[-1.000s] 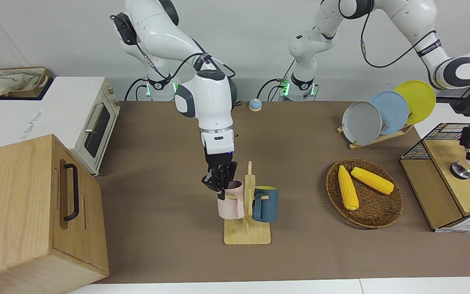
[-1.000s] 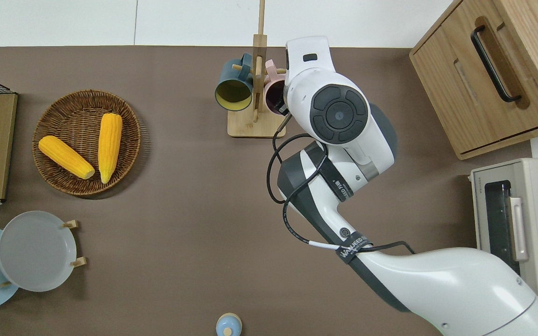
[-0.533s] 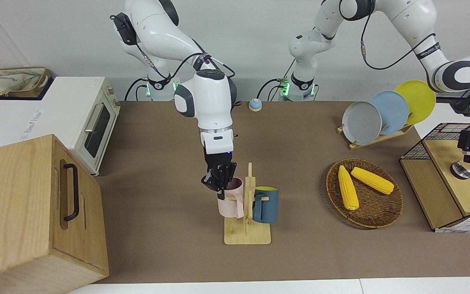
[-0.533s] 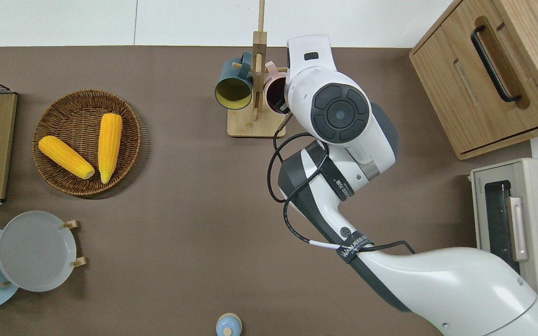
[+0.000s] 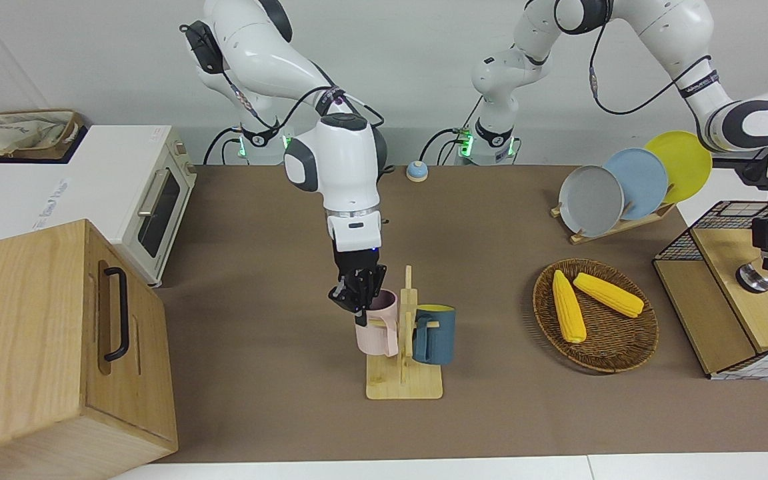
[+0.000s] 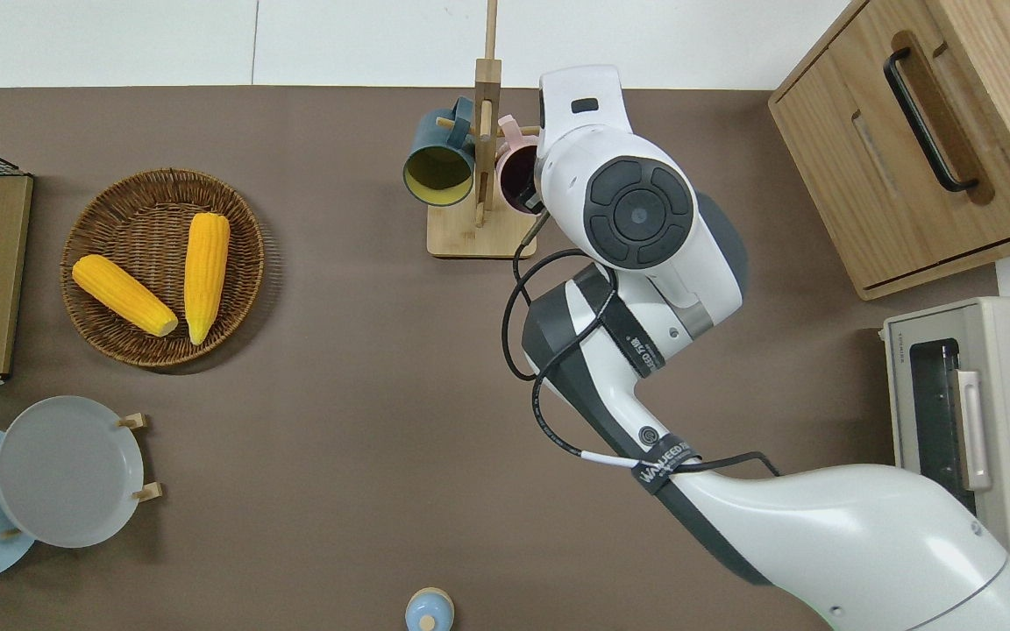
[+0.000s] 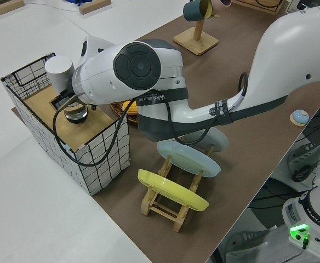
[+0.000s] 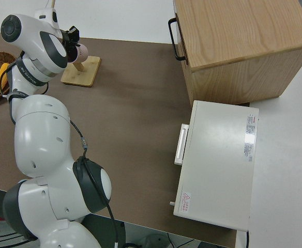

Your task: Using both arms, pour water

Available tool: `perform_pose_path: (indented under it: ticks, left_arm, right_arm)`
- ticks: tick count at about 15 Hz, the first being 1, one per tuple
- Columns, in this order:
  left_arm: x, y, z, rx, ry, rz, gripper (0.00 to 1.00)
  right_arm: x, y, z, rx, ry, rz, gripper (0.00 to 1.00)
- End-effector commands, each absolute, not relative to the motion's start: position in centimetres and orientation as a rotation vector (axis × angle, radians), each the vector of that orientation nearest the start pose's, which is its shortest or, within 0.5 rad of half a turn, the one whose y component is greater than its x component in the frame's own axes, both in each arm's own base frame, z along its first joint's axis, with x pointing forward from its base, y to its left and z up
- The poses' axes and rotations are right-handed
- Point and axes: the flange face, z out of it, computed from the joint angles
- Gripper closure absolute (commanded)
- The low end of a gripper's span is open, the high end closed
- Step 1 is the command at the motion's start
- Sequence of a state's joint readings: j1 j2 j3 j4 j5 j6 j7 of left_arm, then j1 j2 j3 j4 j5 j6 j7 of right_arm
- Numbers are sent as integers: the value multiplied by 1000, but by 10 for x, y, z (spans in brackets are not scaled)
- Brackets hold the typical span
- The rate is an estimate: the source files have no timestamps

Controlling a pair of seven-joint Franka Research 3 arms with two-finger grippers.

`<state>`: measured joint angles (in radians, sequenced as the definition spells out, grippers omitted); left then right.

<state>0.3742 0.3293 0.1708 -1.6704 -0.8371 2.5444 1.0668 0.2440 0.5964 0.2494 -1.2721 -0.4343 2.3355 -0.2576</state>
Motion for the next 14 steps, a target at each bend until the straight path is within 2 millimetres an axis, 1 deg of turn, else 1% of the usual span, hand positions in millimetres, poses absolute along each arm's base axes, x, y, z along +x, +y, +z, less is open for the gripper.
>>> perform_pose_path:
  ticks: [1, 4, 7, 11, 14]
  left_arm:
    - [597, 354, 472, -2916, -52, -1238, 1000]
    - [598, 354, 481, -2902, -44, -1252, 1000]
    - [598, 355, 484, -2900, -34, -1252, 1000]
    - [597, 356, 491, -2895, -27, -1259, 1000]
    - [597, 356, 501, -2904, -20, -1273, 1000]
  right_arm:
    - [700, 311, 467, -2918, -1353, -843, 1000]
    - [702, 301, 477, -2928, -1329, -858, 1000]
    - [703, 294, 482, -2941, -1320, -859, 1000]
    - [704, 288, 482, -2952, -1309, -851, 1000]
    - [706, 282, 480, -2964, -1300, -837, 1000]
